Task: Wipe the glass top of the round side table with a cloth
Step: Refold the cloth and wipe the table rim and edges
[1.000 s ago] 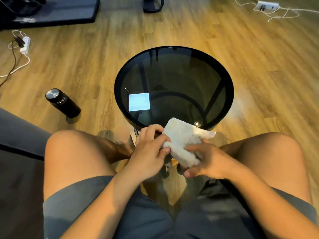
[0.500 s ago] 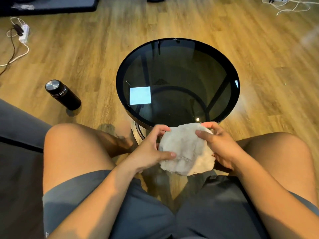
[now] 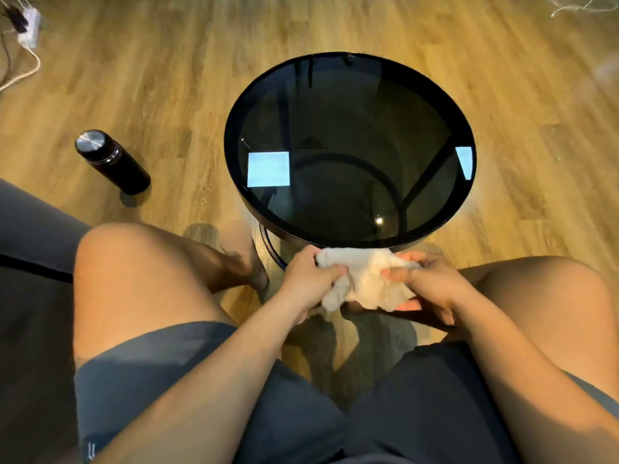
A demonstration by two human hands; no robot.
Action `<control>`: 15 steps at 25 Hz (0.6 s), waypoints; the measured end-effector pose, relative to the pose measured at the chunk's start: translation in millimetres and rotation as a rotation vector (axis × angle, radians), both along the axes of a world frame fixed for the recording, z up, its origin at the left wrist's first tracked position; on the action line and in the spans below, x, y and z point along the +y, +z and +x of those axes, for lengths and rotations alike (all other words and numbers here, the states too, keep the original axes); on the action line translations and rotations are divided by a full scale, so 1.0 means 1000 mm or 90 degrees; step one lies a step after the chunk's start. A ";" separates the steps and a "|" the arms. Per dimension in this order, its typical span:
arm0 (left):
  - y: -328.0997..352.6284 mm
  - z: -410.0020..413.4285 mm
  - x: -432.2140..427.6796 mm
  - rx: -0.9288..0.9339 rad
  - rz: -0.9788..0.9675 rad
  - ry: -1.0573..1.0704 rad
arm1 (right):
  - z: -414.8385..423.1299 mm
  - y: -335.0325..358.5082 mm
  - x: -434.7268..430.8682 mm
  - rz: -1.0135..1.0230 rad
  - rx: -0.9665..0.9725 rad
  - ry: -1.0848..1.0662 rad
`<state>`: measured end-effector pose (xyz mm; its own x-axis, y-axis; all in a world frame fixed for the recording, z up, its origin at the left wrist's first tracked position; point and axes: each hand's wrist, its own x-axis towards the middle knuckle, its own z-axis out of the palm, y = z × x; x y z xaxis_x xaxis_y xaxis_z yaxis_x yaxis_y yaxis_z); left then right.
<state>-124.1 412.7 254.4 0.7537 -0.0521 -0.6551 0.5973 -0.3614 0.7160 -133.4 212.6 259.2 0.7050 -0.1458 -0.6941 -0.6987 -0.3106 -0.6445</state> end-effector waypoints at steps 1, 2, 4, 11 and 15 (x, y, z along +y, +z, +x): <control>-0.005 0.004 -0.008 0.063 -0.072 0.124 | 0.005 -0.004 0.004 0.090 0.021 -0.132; -0.011 0.006 -0.014 0.103 -0.129 0.223 | 0.009 -0.010 0.010 0.156 0.042 -0.239; -0.019 0.005 -0.019 0.103 -0.157 0.339 | 0.013 -0.025 0.030 0.270 0.051 -0.374; -0.023 0.042 0.064 -0.008 -0.187 0.705 | 0.041 -0.032 0.158 0.543 0.196 -0.442; -0.022 0.027 0.033 0.088 -0.148 0.606 | 0.034 -0.038 0.120 0.472 0.221 -0.400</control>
